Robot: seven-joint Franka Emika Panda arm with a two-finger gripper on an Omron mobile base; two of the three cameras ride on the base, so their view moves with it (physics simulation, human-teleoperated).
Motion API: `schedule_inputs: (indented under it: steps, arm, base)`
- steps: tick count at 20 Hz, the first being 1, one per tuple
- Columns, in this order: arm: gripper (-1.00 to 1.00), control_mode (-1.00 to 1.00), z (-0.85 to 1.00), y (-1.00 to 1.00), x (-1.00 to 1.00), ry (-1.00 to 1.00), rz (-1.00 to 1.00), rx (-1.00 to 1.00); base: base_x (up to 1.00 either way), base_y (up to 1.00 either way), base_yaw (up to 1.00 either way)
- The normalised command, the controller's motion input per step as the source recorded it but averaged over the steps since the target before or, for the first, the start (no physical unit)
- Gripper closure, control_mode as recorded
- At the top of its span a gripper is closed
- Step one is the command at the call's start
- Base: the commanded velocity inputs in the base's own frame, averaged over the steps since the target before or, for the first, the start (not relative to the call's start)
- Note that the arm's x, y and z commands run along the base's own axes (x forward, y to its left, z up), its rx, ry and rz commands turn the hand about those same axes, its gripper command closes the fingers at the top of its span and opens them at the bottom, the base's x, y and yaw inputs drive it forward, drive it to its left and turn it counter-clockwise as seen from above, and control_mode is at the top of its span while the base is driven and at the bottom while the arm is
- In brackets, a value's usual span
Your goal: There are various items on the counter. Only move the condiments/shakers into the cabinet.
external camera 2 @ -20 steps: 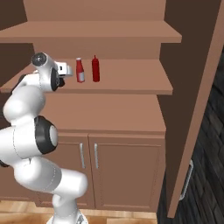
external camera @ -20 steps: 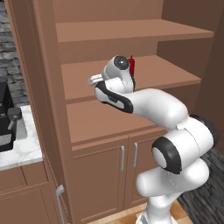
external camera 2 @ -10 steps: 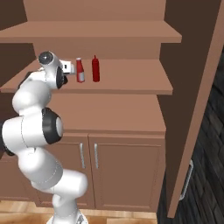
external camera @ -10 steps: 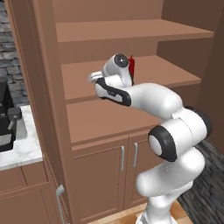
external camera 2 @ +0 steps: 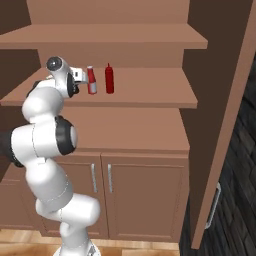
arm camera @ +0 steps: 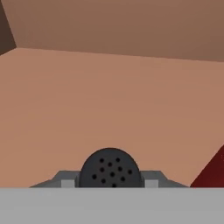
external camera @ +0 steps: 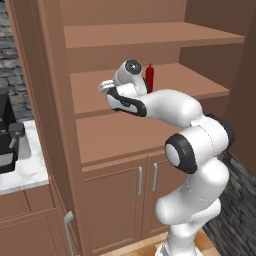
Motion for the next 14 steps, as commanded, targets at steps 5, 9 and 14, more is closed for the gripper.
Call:
schedule_inputs:
  steps: [5, 9, 14]
  arm:
    - [1.00, -1.00, -0.31, 0.02, 0.11, 0.00, 0.00, 0.00]
    - [1.00, -1.00, -0.24, 0.00, 0.05, 0.00, 0.00, -0.01]
    - [-1.00, -1.00, -0.03, 0.00, 0.03, 0.00, 0.00, -0.01]
  base:
    - [0.00, 0.00, 0.00]
    - [0.00, 0.00, 0.00]
    - [0.00, 0.00, 0.00]
